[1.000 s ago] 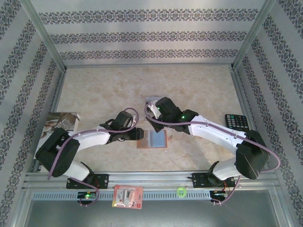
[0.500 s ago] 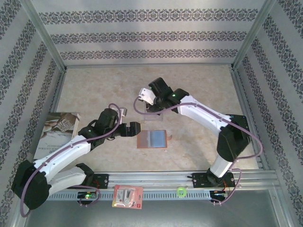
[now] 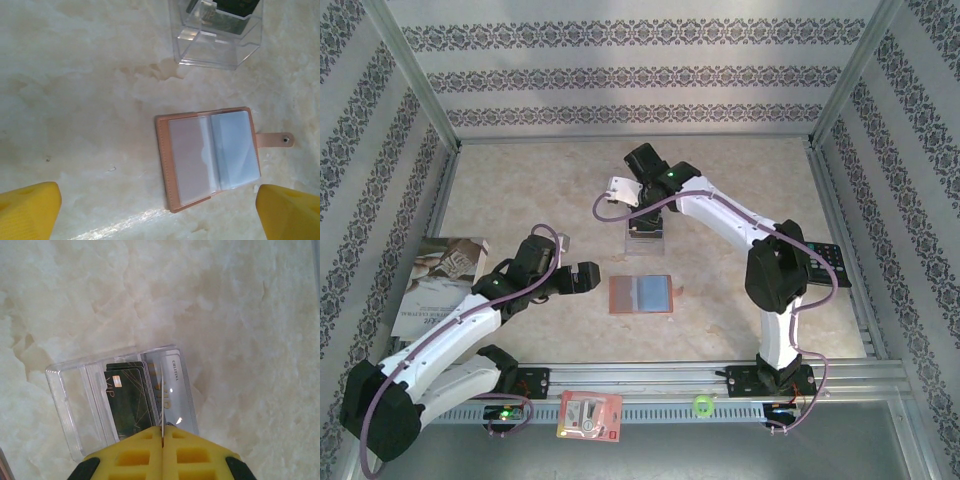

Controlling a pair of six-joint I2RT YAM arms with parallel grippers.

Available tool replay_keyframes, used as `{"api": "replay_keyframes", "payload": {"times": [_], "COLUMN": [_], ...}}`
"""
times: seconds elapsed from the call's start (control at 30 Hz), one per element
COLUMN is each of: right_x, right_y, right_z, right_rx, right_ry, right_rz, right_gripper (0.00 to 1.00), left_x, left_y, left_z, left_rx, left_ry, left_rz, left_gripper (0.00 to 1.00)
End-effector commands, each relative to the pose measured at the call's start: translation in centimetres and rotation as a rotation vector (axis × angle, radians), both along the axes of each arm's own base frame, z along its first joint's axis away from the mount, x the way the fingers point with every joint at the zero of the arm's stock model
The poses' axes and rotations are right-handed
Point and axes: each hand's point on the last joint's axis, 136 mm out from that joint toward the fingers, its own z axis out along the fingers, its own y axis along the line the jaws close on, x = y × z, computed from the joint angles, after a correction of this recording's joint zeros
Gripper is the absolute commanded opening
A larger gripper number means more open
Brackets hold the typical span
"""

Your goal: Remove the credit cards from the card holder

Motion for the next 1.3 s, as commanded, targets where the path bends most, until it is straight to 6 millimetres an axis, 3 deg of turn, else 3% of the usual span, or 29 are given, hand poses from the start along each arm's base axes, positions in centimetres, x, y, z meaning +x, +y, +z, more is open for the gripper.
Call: {"api": "replay_keyframes", "payload": {"times": [0.0, 0.23, 0.53, 0.9, 1.0, 1.1, 1.27], "right_x": [-1.2, -1.7, -0.1, -0.1, 0.3, 2.0, 3.9], "right_y": [-0.7, -0.8, -0.7, -0.3, -0.1, -0.1, 1.0], "right_z": [-1.1, -2.0, -3.7, -5.0, -5.2, -4.6, 0.4], "right_rx": [-0.042, -0.064, -0.089, -0.100, -0.099, -0.080, 0.096], "right_ry": [0.084, 0.136, 0.124, 0.140, 0.124, 0.040, -0.152], "right_rz": [0.045, 0.063, 0.059, 0.077, 0.073, 0.025, -0.048], "right_gripper": [0.00, 0.00, 0.00, 0.00, 0.09, 0.23, 0.34], "left_x": [-0.3, 0.2, 0.5, 0.9, 0.9, 0.9, 0.9], "left_y": [0.9, 1.5, 1.6, 1.7, 1.7, 1.7, 1.5], "left_z": [-1.0, -2.1, -2.8, -3.4, -3.5, -3.6, -3.3], "left_rx": [0.019, 0.020, -0.002, -0.005, -0.006, -0.011, -0.029], "left_ry": [0.046, 0.090, 0.121, 0.141, 0.141, 0.146, 0.134], "left_rz": [0.026, 0.055, 0.073, 0.085, 0.084, 0.086, 0.086], "left_gripper": [1.00, 1.00, 1.00, 1.00, 1.00, 1.00, 1.00]}}
